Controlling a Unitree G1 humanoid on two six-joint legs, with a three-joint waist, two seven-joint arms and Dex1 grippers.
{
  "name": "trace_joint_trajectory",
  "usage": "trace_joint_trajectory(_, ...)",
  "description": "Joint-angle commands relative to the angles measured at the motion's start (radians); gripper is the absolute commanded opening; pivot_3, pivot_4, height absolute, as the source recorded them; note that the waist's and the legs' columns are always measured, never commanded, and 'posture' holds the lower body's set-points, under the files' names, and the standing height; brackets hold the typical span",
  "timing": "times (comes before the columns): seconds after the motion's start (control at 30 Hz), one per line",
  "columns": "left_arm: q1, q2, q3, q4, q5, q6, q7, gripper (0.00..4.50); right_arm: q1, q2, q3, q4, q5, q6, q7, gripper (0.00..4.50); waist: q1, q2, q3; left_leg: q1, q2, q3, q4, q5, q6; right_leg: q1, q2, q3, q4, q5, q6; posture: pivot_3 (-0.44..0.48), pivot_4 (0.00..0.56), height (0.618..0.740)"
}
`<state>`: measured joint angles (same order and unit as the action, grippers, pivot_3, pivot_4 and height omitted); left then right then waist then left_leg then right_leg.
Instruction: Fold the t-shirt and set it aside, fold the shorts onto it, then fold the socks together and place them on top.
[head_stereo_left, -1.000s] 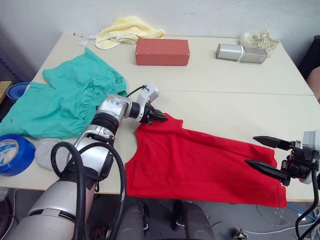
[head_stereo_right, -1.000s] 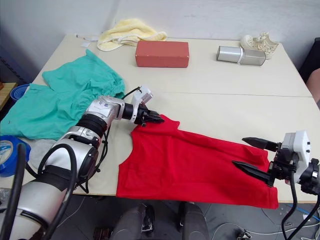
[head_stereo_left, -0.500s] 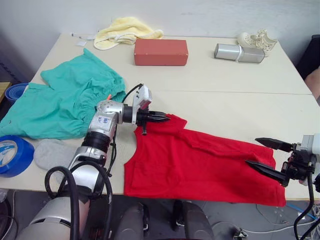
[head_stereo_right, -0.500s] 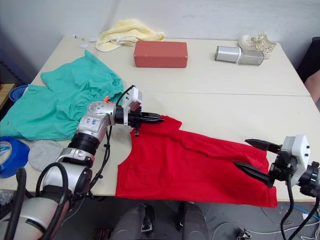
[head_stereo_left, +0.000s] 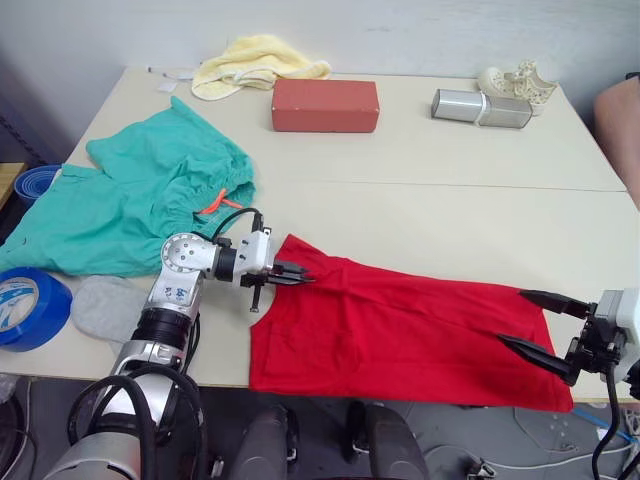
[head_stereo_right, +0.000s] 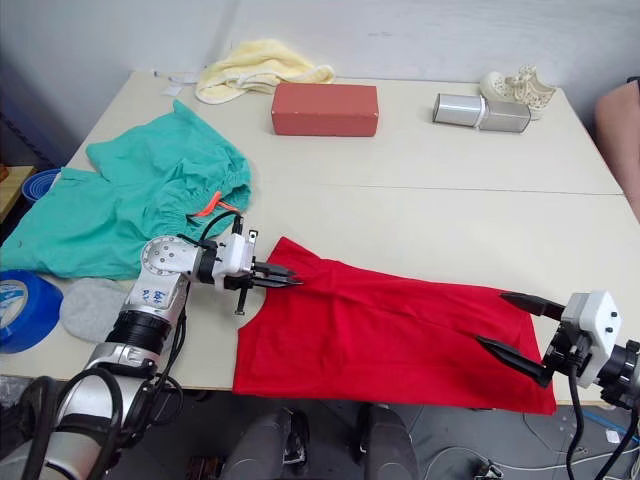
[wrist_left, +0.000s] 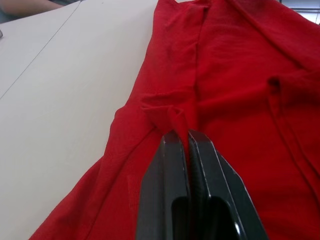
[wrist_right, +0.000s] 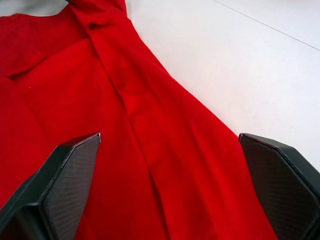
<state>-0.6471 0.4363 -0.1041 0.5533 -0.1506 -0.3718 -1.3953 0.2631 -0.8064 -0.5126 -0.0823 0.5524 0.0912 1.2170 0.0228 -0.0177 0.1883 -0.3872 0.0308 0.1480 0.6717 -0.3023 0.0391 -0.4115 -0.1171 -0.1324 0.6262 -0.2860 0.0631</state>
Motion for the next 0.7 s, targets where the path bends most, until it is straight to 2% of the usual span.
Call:
trace_joint_trajectory(0.03,0.015,-0.002,0.004,-0.035,-0.017,0.022,0.04,0.02,-0.01,0.007,0.006,0.013,-0.013,-0.035,0.004,4.5,0.0,0.0,0.0,0.0,0.0,0.0,0.0,0.0,0.0,0.0,0.0,0.0,0.0,0.0,0.0,0.0,0.15,0.74)
trace_joint_trajectory(0.07,0.016,-0.003,0.005,-0.036,-0.018,0.023,0.049,0.02,-0.011,0.007,0.008,0.016,-0.015,-0.038,0.004,4.5,0.0,0.0,0.0,0.0,0.0,0.0,0.0,0.0,0.0,0.0,0.0,0.0,0.0,0.0,0.0,0.0,0.15,0.74)
trace_joint_trajectory(0.2,0.031,0.014,-0.002,-0.055,-0.033,0.031,0.023,0.96,-0.02,0.003,0.014,0.022,-0.013,-0.043,0.007,4.5,0.0,0.0,0.0,0.0,0.0,0.0,0.0,0.0,0.0,0.0,0.0,0.0,0.0,0.0,0.0,0.0,0.15,0.74)
trace_joint_trajectory(0.37,0.063,0.07,0.017,-0.165,-0.133,0.136,-0.073,2.53,-0.045,-0.024,-0.007,0.011,0.048,0.037,0.006,4.5,-0.002,0.0,0.0,0.0,0.0,0.0,0.0,0.0,0.0,0.0,0.0,0.0,0.0,0.0,0.0,0.0,0.15,0.74)
trace_joint_trajectory(0.47,0.074,0.095,0.022,-0.218,-0.158,0.171,-0.081,3.53,-0.057,-0.036,-0.017,0.008,0.064,0.071,0.003,4.5,-0.003,0.001,0.0,0.0,0.001,0.0,0.0,0.0,0.0,0.0,0.0,0.0,0.0,0.0,0.0,0.0,0.15,0.74)
trace_joint_trajectory(0.57,0.131,0.167,0.015,-0.396,-0.256,0.316,-0.157,4.47,-0.086,-0.058,-0.013,0.001,0.074,0.105,0.002,4.5,-0.003,0.001,0.0,0.0,0.001,0.0,0.0,0.0,0.0,0.0,0.0,0.0,0.0,0.0,0.0,0.0,0.15,0.74)
trace_joint_trajectory(0.63,0.171,0.209,-0.001,-0.487,-0.295,0.375,-0.197,4.47,-0.101,-0.061,-0.006,-0.005,0.075,0.115,0.002,4.5,-0.01,0.001,0.0,0.0,0.001,0.0,-0.001,-0.001,0.0,0.0,0.0,0.001,0.0,0.0,0.0,0.0,0.15,0.74)
trace_joint_trajectory(0.7,0.179,0.22,-0.005,-0.501,-0.298,0.391,-0.17,4.47,-0.105,-0.058,0.001,-0.013,0.075,0.12,0.0,4.5,-0.011,0.001,-0.001,0.0,0.001,0.0,-0.001,0.0,-0.001,0.0,0.0,0.001,-0.001,0.0,0.0,0.0,0.15,0.74)
